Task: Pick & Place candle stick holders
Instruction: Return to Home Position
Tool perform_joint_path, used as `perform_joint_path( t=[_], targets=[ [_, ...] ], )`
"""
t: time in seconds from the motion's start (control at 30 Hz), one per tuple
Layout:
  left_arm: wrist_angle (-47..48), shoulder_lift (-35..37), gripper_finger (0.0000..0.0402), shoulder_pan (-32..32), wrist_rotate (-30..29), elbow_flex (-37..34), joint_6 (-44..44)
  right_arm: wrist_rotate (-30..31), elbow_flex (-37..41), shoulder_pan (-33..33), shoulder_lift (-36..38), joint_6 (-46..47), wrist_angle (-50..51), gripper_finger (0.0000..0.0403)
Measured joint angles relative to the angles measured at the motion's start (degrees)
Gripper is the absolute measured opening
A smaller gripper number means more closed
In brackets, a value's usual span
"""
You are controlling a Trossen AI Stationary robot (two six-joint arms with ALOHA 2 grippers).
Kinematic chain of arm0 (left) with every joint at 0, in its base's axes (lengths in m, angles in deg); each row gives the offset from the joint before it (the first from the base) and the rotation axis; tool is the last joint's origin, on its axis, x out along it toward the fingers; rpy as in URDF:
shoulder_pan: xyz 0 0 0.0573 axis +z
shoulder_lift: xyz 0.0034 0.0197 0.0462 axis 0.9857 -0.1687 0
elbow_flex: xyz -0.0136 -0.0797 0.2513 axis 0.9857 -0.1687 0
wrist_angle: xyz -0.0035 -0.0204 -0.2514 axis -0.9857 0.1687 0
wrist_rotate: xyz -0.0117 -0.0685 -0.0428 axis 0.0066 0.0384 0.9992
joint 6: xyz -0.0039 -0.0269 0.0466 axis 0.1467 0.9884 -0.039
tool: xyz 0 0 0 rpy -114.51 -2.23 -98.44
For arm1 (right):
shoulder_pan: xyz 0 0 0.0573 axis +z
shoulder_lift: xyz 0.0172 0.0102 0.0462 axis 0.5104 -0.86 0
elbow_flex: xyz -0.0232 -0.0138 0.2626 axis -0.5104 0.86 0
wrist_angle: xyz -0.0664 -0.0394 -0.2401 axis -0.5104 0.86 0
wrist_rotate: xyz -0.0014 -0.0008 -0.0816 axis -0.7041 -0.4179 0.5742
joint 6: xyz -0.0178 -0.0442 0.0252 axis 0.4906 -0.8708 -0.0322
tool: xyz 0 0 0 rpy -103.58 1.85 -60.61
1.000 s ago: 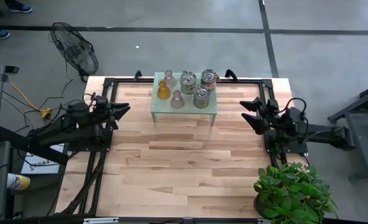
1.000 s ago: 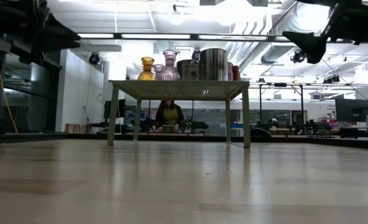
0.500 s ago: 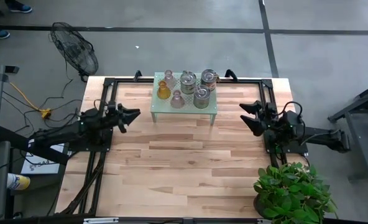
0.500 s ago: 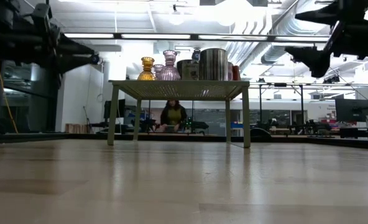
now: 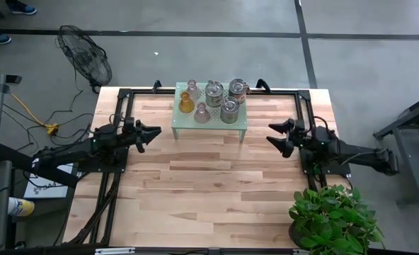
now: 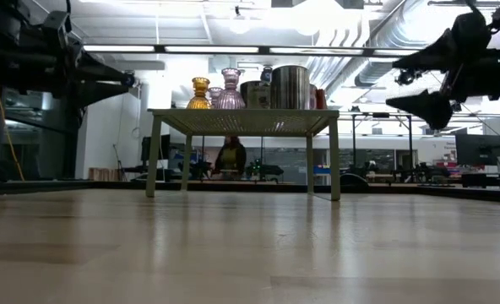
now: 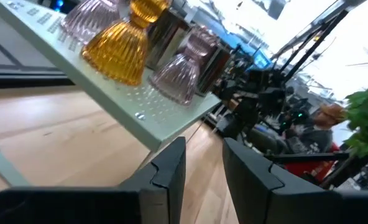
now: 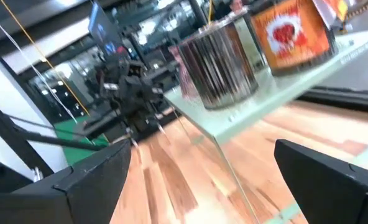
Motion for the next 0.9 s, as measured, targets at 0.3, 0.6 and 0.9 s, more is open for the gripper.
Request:
perform_joint_path(
  t=[0.3,0.6,0.9],
  targets=[
    [-0.18,0.0,0.0104,0.0,3.78,0.04,-5.17,-1.89,0.0,-2.8,0.0,-2.2,4.13,0.0392],
    [0.99,0.0,0.0104,-0.02,10.12,0.0,-18.1,-5.5,0.0,-6.51,-0.02,-5.65,5.15,0.0391],
    [1.32,0.02,0.0104,-0.01,8.04,0.0,-18.2,-5.65,0.0,-6.54,-0.09,-7.84,5.33,0.0392]
  ],
)
